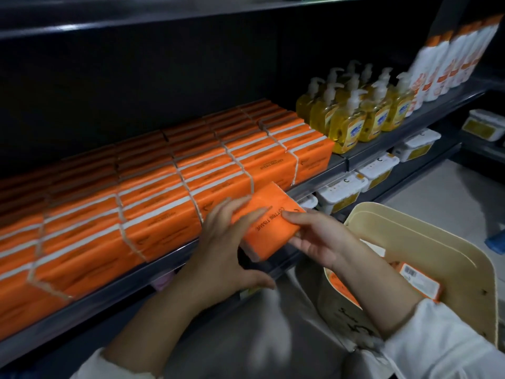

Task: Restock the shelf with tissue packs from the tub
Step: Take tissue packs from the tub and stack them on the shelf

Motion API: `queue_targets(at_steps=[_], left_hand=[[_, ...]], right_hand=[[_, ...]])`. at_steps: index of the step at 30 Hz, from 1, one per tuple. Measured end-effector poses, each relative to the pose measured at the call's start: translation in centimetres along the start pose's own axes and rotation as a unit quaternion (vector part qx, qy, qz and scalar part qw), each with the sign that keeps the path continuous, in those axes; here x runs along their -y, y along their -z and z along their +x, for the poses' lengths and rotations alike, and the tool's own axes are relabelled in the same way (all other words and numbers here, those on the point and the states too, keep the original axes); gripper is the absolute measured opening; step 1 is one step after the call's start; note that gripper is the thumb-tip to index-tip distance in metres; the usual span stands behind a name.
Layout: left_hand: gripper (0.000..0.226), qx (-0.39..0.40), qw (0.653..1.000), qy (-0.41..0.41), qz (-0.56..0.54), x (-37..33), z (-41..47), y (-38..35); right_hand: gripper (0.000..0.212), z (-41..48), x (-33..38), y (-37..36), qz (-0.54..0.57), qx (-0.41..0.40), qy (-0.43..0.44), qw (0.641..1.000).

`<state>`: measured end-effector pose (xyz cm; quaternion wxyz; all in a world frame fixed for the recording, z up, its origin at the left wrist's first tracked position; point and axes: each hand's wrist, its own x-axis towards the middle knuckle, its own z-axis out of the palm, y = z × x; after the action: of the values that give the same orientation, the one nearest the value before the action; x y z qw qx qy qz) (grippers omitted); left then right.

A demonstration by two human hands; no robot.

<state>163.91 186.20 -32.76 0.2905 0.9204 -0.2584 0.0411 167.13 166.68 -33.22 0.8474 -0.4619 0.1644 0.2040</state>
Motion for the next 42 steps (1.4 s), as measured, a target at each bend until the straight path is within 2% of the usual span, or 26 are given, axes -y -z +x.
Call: queue_targets(at_steps=[1, 4, 8, 10, 14, 17, 21, 23, 26, 29, 31, 33, 35, 39, 42], left_hand=[[0.099, -0.024, 0.998, 0.046, -0.035, 0.0, -0.1, 0.1], [0.086, -0.130, 0.971, 0.145, -0.142, 0.4, 0.3, 0.3], [0.084, -0.113, 0.920, 0.242, -0.285, 0.9, 0.6, 0.4], [0.083, -0.103, 0.917, 0.244, -0.298, 0.8, 0.5, 0.6], [0.058, -0.092, 0.939, 0.209, -0.257, 0.7, 0.4, 0.2], [0.062, -0.067, 0.943, 0.213, -0.247, 0.9, 0.2, 0.1], [0.085, 0.001, 0.952, 0.216, -0.218, 1.3, -0.2, 0.0], [0.079, 0.010, 0.957, 0.205, -0.203, 1.2, -0.4, 0.0], [0.055, -0.030, 0.959, 0.205, -0.191, 1.2, -0.5, 0.2], [0.045, -0.111, 0.940, 0.231, -0.224, 1.2, -0.3, 0.9], [0.042, -0.163, 0.915, 0.251, -0.269, 1.1, -0.1, 1.4], [0.042, -0.203, 0.892, 0.262, -0.307, 1.1, -0.1, 1.8], [0.044, -0.224, 0.883, 0.262, -0.318, 0.7, -0.3, 2.2], [0.052, -0.221, 0.889, 0.247, -0.318, 0.1, -0.9, 3.6], [0.058, -0.188, 0.922, 0.229, -0.247, 0.5, -2.4, 6.2]], right_hand=[[0.019, 0.0, 0.2, 0.1, -0.004, 0.003, 0.015, 1.000], [0.023, 0.1, 0.3, 0.2, 0.002, 0.028, 0.042, 0.999], [0.046, 0.2, 0.0, 0.0, -0.004, 0.047, 0.060, 0.997], [0.060, 0.2, -0.1, -0.2, -0.023, 0.052, 0.071, 0.996], [0.074, 0.0, -0.3, -0.7, -0.108, 0.079, 0.097, 0.986], [0.069, -0.5, -0.4, -1.1, -0.155, 0.100, 0.112, 0.977], [0.058, -0.2, -1.2, -1.2, -0.188, 0.083, 0.110, 0.972], [0.056, -0.1, -1.6, -1.2, -0.213, 0.062, 0.109, 0.969], [0.055, 0.0, -2.1, -1.5, -0.249, 0.038, 0.123, 0.960], [0.052, 0.1, -2.5, -1.6, -0.265, 0.028, 0.110, 0.957], [0.053, 0.3, -2.8, -1.8, -0.231, 0.027, 0.079, 0.969], [0.058, 0.4, -3.2, -2.1, -0.144, 0.039, 0.055, 0.987], [0.062, 0.3, -3.3, -2.9, -0.076, 0.052, 0.059, 0.994], [0.048, -0.4, -3.0, -5.0, -0.046, 0.082, 0.109, 0.990], [0.039, -0.5, -3.2, -6.7, -0.063, 0.111, 0.131, 0.983]])
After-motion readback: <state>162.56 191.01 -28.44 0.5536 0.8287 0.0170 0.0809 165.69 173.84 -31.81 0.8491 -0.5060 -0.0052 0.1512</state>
